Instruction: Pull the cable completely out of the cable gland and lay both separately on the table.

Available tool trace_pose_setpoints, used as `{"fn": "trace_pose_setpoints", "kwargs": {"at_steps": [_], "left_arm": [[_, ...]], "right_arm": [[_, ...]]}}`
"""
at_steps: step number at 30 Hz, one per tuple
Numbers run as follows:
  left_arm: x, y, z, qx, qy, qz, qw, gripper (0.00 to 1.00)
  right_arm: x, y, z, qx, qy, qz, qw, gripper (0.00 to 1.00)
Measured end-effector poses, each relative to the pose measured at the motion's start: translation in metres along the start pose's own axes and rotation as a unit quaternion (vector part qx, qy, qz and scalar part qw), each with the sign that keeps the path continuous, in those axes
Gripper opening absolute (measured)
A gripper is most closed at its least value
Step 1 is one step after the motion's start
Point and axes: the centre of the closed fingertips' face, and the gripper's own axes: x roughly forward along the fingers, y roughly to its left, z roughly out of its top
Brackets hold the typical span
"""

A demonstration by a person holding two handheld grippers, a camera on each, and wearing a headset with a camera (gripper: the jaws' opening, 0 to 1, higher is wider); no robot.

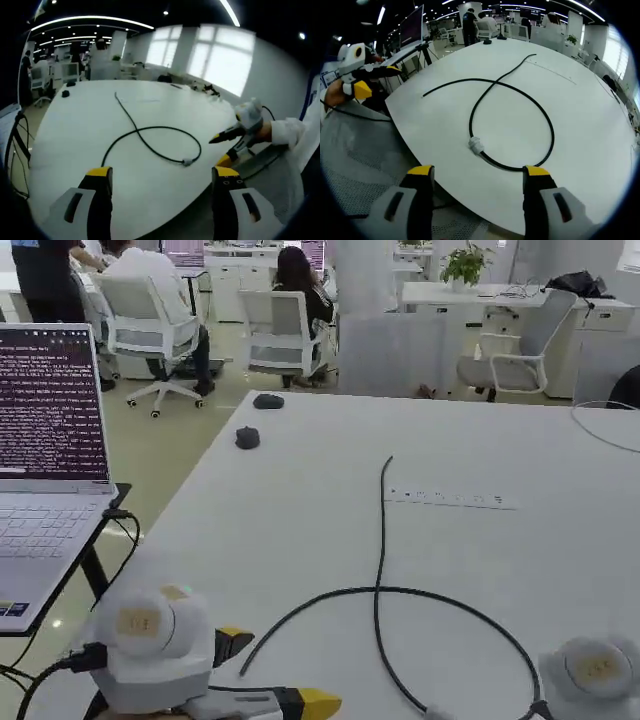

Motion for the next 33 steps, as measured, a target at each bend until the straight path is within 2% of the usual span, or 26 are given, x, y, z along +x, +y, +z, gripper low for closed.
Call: {"fn": "trace_pose_setpoints", "kwargs": {"at_steps": [26, 33], "left_arm": [[0.0014, -0.0032, -0.0012, 0.007, 0.004, -0.007, 0.9999, 0.81], [0.0011, -0.0032, 0.0005, 0.007, -0.001, -0.007, 1.0000, 0.81]], "right_arm": [[0.0019, 0.0019, -0.0060, -0.009, 0.016, 0.002, 0.9998, 0.73], [0.0028, 0.0049, -0.0041, -0.007, 0.014, 0.008, 0.9998, 0.73]]}}
